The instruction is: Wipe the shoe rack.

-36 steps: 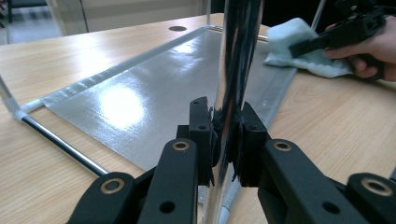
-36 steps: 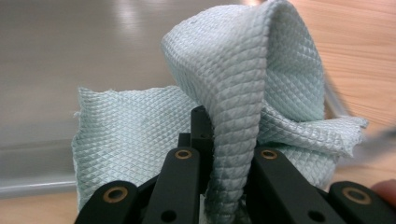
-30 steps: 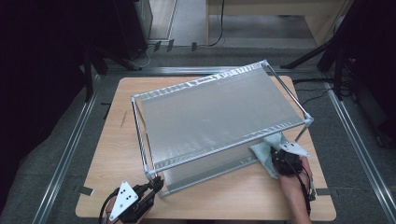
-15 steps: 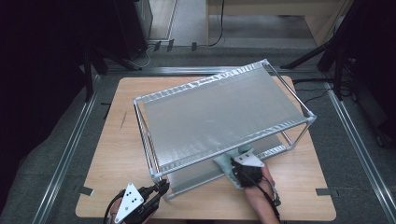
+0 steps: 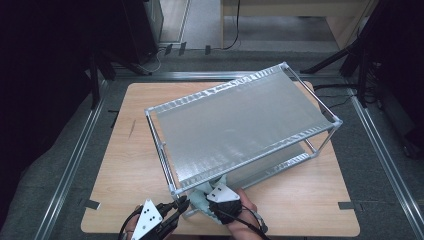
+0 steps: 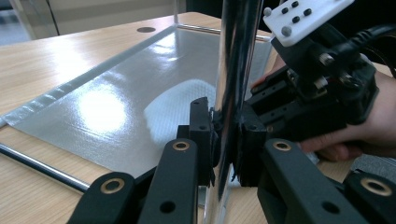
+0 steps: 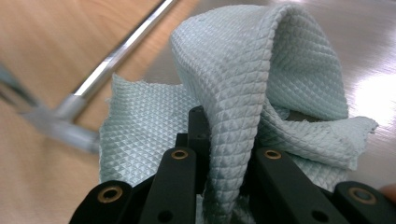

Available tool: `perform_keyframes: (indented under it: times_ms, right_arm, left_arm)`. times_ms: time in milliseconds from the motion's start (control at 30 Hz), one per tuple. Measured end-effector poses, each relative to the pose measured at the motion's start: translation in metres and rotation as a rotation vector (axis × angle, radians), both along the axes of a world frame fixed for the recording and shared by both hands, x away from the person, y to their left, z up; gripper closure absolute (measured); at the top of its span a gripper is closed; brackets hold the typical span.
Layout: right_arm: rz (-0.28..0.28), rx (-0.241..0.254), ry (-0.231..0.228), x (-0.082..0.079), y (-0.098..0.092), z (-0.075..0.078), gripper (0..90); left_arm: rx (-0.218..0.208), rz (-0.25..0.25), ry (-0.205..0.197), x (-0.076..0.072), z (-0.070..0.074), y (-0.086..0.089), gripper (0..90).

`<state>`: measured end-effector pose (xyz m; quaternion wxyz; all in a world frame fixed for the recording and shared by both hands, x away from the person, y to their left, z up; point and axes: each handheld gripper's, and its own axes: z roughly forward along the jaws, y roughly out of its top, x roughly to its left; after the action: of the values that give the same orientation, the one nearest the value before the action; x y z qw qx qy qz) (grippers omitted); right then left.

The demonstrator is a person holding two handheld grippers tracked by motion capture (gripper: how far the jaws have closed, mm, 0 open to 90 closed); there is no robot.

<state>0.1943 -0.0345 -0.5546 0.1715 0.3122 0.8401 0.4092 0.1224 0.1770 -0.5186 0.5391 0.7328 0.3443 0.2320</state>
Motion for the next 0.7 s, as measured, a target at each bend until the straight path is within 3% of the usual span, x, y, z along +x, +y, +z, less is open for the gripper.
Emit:
perform_keyframes:
  times_ms: [100,200,700]
  right_arm:
    - [0.014,-0.009,-0.008,-0.002,0.001,0.0,84.3]
    - [-0.009,-0.014,-0.014,0.005,-0.006,0.0,84.9]
    - [-0.249,-0.018,-0.015,0.049,-0.082,0.002,85.8]
  left_arm:
    - [0.001,-0.005,-0.002,0.0,0.0,0.0,81.0]
    - [0.002,-0.005,-0.003,0.0,0.0,0.001,81.0]
    - [0.004,0.051,-0.007,0.005,0.0,0.02,81.1]
